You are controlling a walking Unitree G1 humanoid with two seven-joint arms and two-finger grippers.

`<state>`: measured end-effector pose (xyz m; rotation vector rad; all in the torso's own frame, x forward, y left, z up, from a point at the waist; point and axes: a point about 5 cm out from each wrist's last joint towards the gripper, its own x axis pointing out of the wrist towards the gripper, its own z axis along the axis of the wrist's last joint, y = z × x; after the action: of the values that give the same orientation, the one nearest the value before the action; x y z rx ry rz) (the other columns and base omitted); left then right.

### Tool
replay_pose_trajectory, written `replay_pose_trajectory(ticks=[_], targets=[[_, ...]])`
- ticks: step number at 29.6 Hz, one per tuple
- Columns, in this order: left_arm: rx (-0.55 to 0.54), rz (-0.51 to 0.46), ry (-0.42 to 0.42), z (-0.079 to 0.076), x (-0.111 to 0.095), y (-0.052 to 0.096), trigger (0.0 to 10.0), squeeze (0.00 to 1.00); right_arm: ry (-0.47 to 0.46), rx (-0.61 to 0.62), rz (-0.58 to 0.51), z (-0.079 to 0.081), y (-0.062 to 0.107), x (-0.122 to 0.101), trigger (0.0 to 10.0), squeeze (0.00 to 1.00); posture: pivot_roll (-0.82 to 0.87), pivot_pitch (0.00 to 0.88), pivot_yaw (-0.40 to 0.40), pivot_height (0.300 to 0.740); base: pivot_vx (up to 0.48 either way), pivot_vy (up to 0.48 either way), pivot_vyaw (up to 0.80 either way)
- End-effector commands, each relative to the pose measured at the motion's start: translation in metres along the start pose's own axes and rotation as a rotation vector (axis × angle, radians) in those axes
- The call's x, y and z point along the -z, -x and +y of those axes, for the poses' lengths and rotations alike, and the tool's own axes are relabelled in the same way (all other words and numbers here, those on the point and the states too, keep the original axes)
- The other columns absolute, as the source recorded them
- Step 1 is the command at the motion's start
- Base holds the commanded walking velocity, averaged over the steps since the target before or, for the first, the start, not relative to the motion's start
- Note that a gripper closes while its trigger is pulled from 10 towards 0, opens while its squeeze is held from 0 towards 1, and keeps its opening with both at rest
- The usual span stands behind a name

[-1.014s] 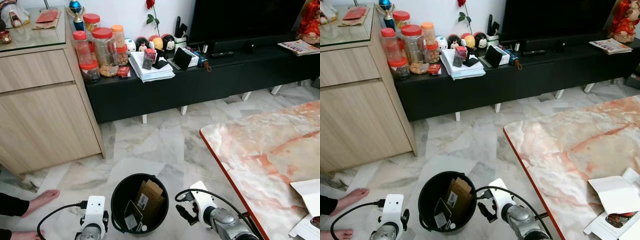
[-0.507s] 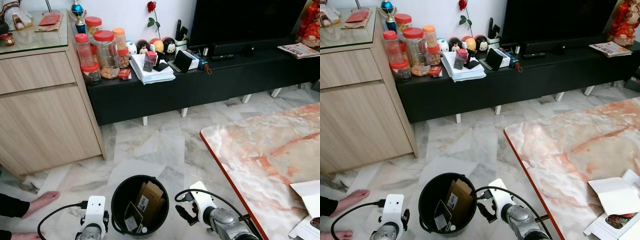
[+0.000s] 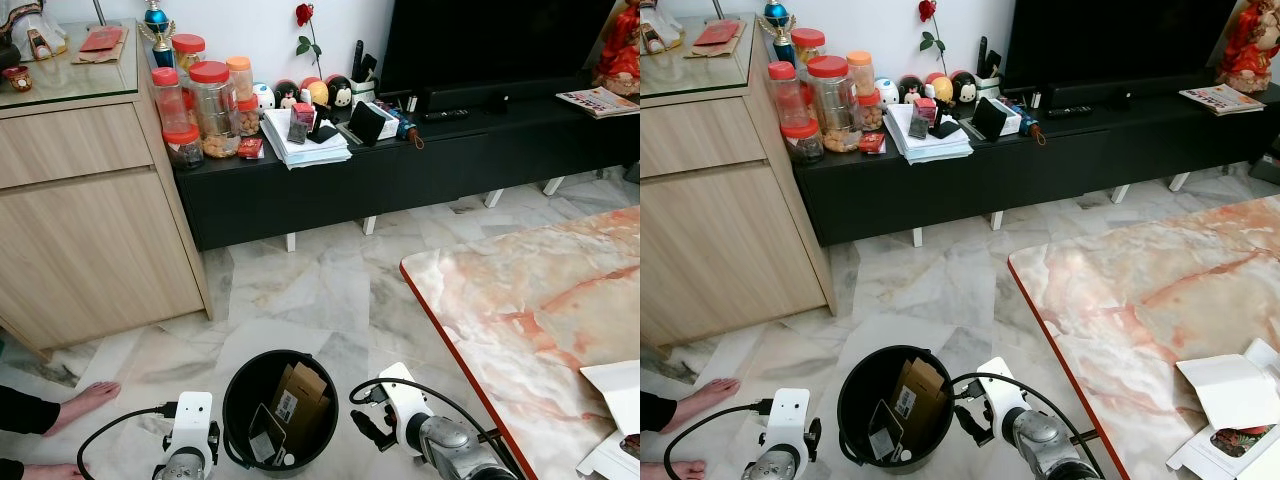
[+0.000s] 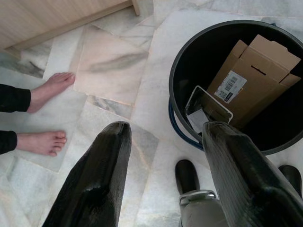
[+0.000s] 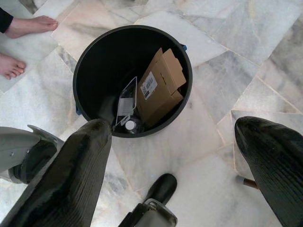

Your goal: Picking trash to rubbish bin

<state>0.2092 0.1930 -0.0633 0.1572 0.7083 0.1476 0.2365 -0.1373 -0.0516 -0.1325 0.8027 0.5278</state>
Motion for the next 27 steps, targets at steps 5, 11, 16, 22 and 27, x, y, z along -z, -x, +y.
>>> replay_pose_trajectory(ticks=[5, 11, 16, 22, 27], targets=[[-0.001, 0.012, 0.012, -0.0008, 0.001, -0.0001, 10.0, 0.0, -0.025, 0.018, 0.004, -0.0026, 0.0004, -0.0002, 10.0, 0.0, -0.03, 0.009, -0.073, 0.74, 0.0, 0.0, 0.0], [-0.001, 0.011, 0.015, -0.0013, -0.0012, -0.001, 10.0, 0.0, -0.026, 0.022, 0.002, -0.0036, 0.0001, -0.0024, 10.0, 0.0, -0.03, 0.002, -0.076, 0.74, 0.0, 0.0, 0.0], [0.0, 0.006, 0.018, -0.0015, -0.0029, -0.0015, 10.0, 0.0, -0.028, 0.021, 0.001, -0.0035, -0.0003, -0.0036, 10.0, 0.0, -0.03, 0.0, -0.076, 0.74, 0.0, 0.0, 0.0], [0.003, 0.006, 0.021, -0.0021, -0.0026, -0.0014, 10.0, 0.0, -0.031, 0.023, 0.0, -0.0036, -0.0001, -0.0034, 10.0, 0.0, -0.03, 0.001, -0.072, 0.74, 0.0, 0.0, 0.0], [0.003, 0.007, 0.024, -0.0025, -0.0019, -0.0011, 10.0, 0.0, -0.029, 0.022, 0.001, -0.0038, 0.0, -0.0031, 10.0, 0.0, -0.03, 0.006, -0.077, 0.74, 0.0, 0.0, 0.0]])
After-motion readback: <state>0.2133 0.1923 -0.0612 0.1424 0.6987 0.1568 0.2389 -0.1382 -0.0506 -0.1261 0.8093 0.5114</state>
